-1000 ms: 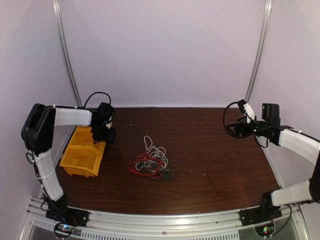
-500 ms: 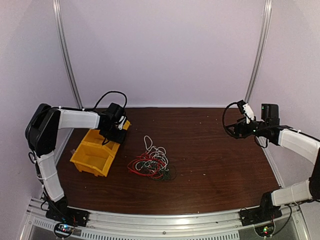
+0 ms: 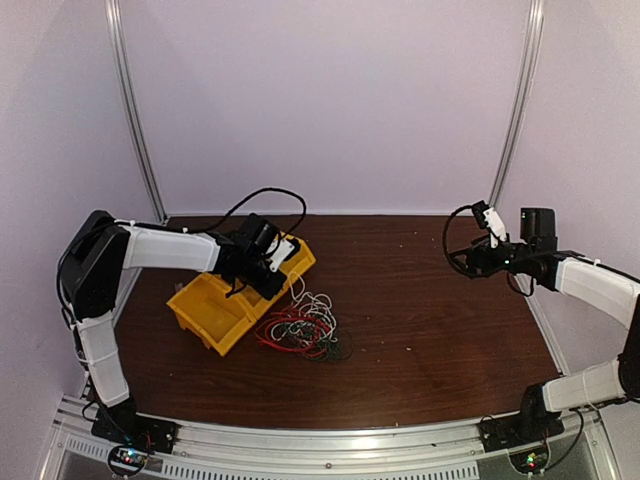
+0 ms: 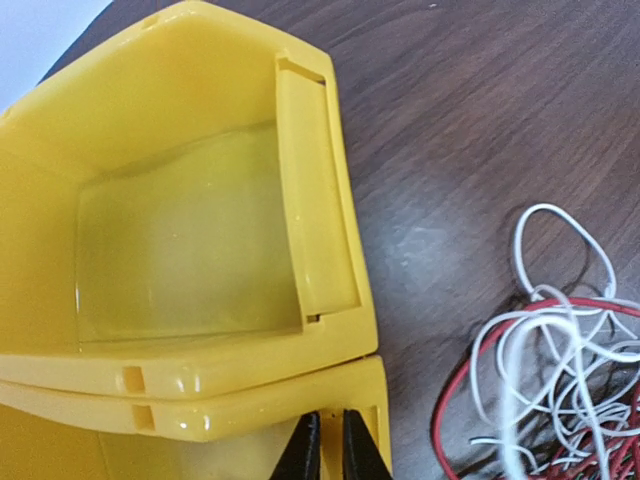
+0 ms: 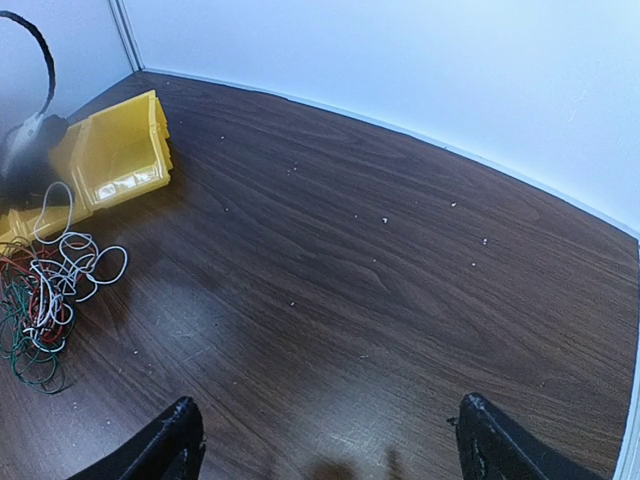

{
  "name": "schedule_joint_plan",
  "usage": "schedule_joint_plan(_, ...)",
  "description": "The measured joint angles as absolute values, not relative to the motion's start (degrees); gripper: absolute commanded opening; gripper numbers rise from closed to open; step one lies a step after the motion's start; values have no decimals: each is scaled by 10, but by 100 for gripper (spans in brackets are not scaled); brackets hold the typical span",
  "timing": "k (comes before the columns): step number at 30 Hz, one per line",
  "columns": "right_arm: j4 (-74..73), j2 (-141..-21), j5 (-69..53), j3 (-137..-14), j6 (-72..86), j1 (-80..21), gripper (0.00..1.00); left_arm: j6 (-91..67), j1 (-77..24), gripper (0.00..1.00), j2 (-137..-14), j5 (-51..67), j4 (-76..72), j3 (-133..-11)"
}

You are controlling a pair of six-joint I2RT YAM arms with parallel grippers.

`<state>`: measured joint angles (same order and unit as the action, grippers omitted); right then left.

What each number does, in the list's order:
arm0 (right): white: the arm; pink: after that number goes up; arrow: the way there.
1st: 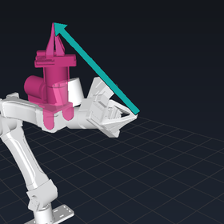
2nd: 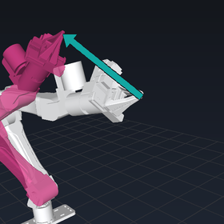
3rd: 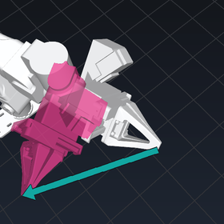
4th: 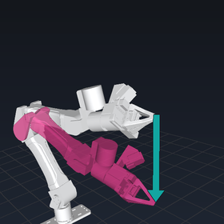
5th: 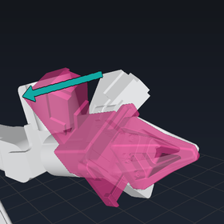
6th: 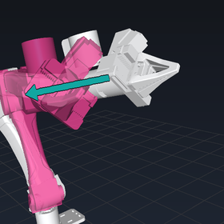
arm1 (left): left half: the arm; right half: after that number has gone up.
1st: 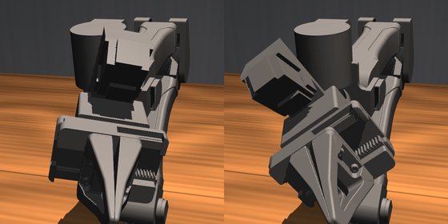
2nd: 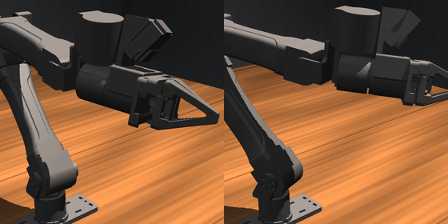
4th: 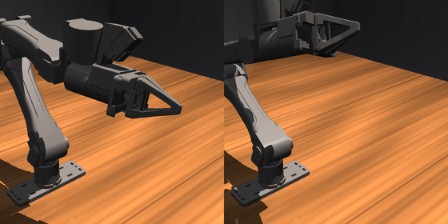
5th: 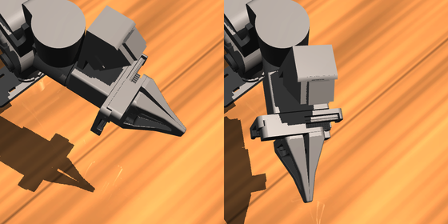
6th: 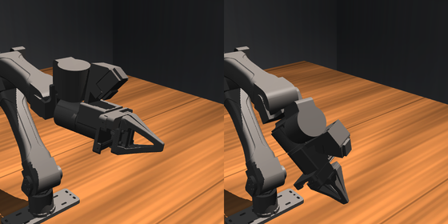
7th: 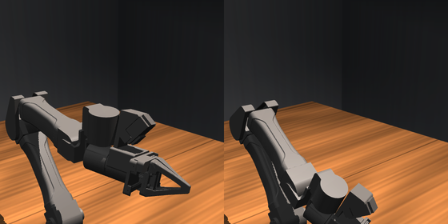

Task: Untangle the cables

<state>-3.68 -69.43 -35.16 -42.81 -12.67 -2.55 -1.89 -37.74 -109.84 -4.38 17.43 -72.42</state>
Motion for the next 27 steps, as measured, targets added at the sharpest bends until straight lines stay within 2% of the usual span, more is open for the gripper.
schedule_joint_plan(9,-37,-695,-352,-428,-125,-28,88,103,-389,9,-1098,-16,110,-703)
schedule_joint_plan(12,-37,-695,-353,-428,-123,-28,88,130,-389,17,-1099,-12,111,-706)
schedule_joint_plan(17,-37,-695,-356,-428,-122,-29,88,133,-393,38,-1086,-13,143,-742)
schedule_joint_plan(19,-37,-695,-356,-428,-122,-29,88,118,-397,44,-1049,-23,152,-747)
schedule_joint_plan(24,-37,-698,-357,-428,-123,-29,88,14,-408,46,-912,-65,178,-744)
schedule_joint_plan(27,-37,-699,-358,-428,-123,-30,88,-92,-412,47,-818,-92,182,-696)
